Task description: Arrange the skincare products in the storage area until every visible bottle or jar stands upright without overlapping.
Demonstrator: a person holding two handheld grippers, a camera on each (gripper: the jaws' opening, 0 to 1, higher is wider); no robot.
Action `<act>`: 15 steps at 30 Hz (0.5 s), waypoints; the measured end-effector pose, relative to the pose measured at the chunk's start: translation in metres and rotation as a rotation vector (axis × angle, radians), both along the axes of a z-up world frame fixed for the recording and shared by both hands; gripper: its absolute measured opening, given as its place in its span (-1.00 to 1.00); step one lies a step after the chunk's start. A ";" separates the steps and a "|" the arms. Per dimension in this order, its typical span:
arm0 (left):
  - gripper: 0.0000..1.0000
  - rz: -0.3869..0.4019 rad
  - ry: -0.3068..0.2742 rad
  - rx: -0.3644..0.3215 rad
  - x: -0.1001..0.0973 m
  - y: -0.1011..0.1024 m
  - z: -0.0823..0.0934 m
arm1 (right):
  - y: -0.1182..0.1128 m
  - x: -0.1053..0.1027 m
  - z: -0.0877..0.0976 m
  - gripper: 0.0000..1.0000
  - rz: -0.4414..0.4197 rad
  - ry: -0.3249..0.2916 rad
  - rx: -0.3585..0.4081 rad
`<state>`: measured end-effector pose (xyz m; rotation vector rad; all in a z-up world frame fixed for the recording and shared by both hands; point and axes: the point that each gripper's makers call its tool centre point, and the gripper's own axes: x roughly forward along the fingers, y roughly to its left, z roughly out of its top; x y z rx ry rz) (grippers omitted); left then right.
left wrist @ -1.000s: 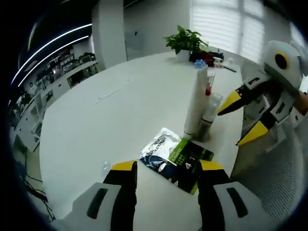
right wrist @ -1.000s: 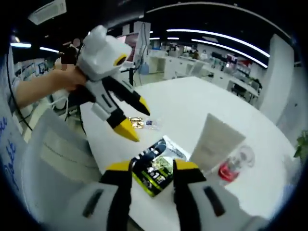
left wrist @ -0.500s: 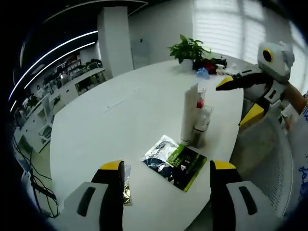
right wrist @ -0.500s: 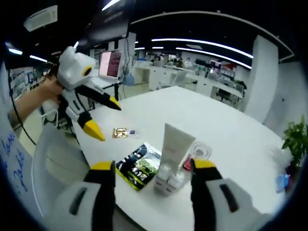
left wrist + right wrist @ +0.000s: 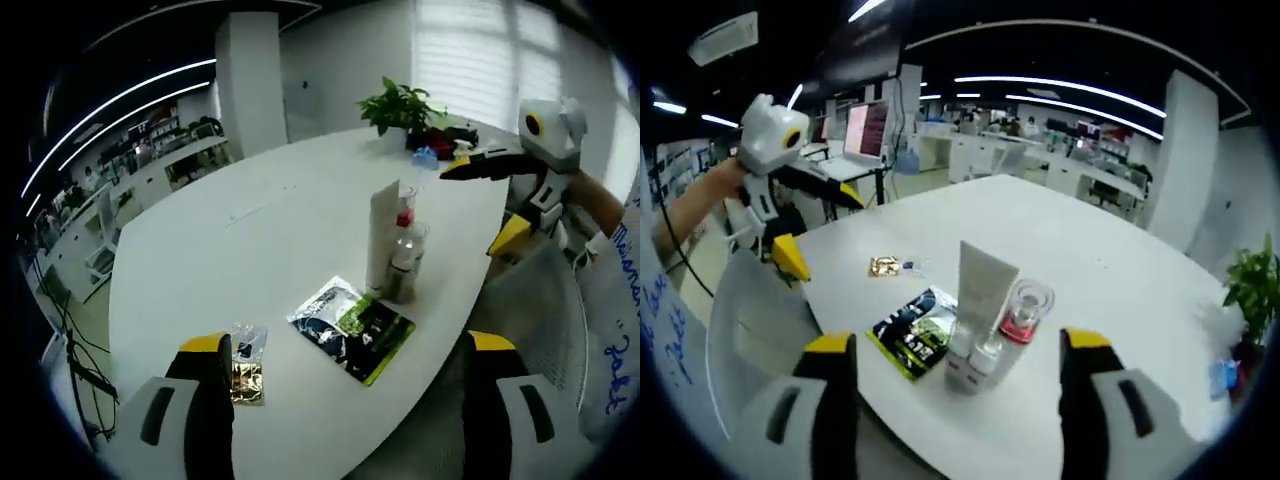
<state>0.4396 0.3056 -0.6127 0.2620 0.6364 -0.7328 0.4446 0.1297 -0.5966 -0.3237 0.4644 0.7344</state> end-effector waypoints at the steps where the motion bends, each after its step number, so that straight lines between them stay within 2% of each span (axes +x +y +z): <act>1: 0.92 0.002 0.002 -0.003 -0.001 0.000 0.000 | -0.001 0.000 0.000 0.70 -0.001 -0.002 0.003; 8: 0.94 0.027 0.014 -0.040 -0.002 0.000 0.001 | -0.005 0.001 0.001 0.80 -0.009 -0.006 0.008; 15: 0.94 0.002 0.041 -0.047 -0.006 0.000 -0.005 | -0.005 0.001 0.001 0.91 -0.016 0.001 0.012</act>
